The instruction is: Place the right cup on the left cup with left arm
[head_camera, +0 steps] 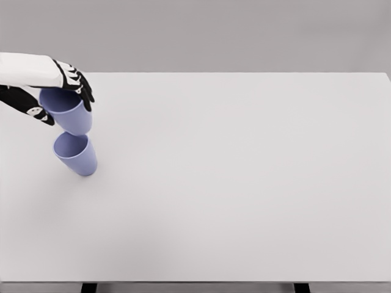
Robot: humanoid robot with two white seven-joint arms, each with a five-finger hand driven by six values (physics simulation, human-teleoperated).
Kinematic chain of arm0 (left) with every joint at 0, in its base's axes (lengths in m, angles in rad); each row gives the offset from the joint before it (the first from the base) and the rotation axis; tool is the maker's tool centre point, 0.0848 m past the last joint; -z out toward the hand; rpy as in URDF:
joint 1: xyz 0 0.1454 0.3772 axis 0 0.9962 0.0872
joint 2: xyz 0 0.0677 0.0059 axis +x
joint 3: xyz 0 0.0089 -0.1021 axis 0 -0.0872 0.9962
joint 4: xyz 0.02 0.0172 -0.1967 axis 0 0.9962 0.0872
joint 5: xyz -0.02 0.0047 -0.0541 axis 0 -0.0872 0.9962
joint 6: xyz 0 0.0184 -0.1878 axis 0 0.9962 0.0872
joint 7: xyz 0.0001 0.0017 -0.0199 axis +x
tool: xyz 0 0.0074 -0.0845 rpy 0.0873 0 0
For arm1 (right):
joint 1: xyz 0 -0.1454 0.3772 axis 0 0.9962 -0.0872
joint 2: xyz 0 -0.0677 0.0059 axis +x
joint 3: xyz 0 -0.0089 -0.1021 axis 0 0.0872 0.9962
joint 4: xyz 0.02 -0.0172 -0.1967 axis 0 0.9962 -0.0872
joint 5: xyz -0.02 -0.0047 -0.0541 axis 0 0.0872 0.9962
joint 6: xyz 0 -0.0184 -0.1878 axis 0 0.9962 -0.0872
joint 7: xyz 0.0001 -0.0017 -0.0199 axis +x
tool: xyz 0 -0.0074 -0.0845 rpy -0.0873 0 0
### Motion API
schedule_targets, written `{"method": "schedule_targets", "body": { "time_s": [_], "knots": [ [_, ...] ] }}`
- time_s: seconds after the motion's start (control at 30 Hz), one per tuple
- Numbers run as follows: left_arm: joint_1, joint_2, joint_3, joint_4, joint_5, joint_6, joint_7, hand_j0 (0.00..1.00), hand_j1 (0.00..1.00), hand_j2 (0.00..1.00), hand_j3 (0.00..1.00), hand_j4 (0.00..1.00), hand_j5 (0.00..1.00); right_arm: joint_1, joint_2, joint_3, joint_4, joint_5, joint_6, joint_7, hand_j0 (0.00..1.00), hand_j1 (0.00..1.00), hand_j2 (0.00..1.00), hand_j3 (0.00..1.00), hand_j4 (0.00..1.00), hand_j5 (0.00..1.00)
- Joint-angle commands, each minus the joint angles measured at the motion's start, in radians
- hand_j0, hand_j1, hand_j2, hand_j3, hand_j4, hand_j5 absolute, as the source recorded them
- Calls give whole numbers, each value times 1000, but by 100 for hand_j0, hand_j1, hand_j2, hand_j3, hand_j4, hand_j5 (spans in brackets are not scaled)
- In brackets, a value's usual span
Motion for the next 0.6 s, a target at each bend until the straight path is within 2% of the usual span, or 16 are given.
{"method": "schedule_targets", "body": {
  "time_s": [0.0,0.17,0.57],
  "knots": [
    [0,5,0,18,14,3,-1,64,64,64,64,64,64,0,0,0,0,1,-1,0,100,100,100,100,100,100],
    [0,6,-28,32,14,3,-1,64,64,64,64,64,64,0,0,0,1,1,-1,0,100,100,100,100,100,100],
    [5,41,-45,17,17,3,-1,64,64,64,64,64,64,0,0,0,0,1,0,0,100,100,100,100,100,100]
  ]
}}
